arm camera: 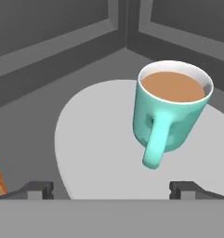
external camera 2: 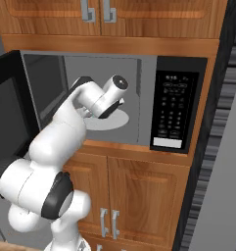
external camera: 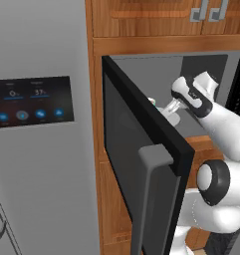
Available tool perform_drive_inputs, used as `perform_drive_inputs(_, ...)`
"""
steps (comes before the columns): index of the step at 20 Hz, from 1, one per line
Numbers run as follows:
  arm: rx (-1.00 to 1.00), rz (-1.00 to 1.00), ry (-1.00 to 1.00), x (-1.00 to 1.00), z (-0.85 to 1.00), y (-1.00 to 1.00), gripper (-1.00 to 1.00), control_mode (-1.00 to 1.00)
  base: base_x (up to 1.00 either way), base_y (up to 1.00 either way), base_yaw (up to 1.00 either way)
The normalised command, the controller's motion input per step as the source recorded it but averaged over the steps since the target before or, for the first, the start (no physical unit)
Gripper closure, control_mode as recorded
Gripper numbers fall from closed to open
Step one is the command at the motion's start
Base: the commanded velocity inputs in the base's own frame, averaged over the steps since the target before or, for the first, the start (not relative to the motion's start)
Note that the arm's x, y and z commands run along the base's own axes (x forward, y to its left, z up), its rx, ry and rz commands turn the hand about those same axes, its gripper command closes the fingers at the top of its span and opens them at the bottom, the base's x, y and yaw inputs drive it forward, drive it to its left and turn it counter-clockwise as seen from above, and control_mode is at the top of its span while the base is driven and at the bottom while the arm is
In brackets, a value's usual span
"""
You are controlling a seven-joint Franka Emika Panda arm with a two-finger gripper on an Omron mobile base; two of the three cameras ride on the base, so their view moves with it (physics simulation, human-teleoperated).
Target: Pick the cup of tea, navigate to the dining table, and place it on the saucer.
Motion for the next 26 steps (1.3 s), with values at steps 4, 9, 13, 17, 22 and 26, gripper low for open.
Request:
perform_drive_inputs(4, 0.00, -0.01, 0.00, 0.47, -0.26, 0.00, -1.00, -1.00, 0.00, 0.00, 0.00)
perform_drive_inputs(9, 0.00, -0.02, 0.00, 0.59, -0.21, 0.00, -1.00, -1.00, 0.00, 0.00, 0.00)
perform_drive_inputs(13, 0.00, -0.05, 0.00, 0.29, 0.00, 0.00, -1.00, -1.00, 0.00, 0.00, 0.00)
perform_drive_inputs(17, 0.00, -0.04, 0.00, 0.13, 0.00, 0.00, -1.00, -1.00, 0.00, 0.00, 0.00)
perform_drive_inputs(22, 0.00, -0.04, 0.00, 0.02, 0.00, 0.01, -1.00, -1.00, 0.00, 0.00, 0.00)
perform_drive_inputs(26, 0.00, -0.06, 0.00, 0.00, -0.02, 0.04, -1.00, -1.00, 0.00, 0.00, 0.00)
